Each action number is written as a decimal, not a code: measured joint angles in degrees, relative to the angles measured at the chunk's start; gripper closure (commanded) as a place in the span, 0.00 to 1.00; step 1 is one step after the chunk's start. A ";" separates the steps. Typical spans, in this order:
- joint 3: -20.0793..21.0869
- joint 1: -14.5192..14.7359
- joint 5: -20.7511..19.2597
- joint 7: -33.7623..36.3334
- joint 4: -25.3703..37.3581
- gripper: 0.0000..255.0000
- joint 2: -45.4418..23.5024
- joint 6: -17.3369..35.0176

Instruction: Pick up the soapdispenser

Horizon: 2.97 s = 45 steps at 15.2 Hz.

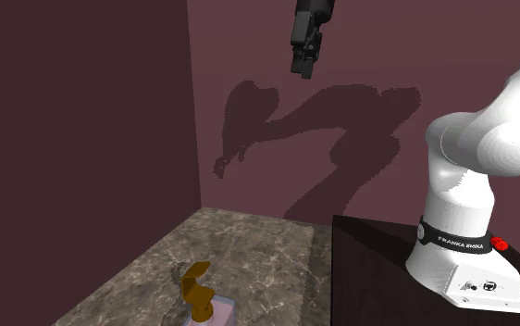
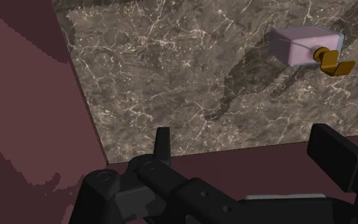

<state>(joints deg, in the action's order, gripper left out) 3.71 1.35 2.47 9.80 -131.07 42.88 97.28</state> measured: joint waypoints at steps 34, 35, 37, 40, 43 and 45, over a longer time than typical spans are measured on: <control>27.41 3.50 -13.14 39.69 0.68 0.00 -48.27 46.90; 27.30 3.75 -14.18 40.65 0.85 0.00 -49.25 47.51; 26.98 4.11 -15.85 42.03 0.80 0.00 -50.74 48.74; 26.26 4.56 -18.17 43.77 0.34 0.00 -52.69 50.77; 25.86 4.85 -19.32 44.63 0.26 1.00 -53.66 51.63; 25.82 4.89 -19.44 44.73 0.28 1.00 -53.74 51.72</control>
<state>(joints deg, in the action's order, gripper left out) 29.54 6.24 -16.97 54.53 -130.79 -10.87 149.01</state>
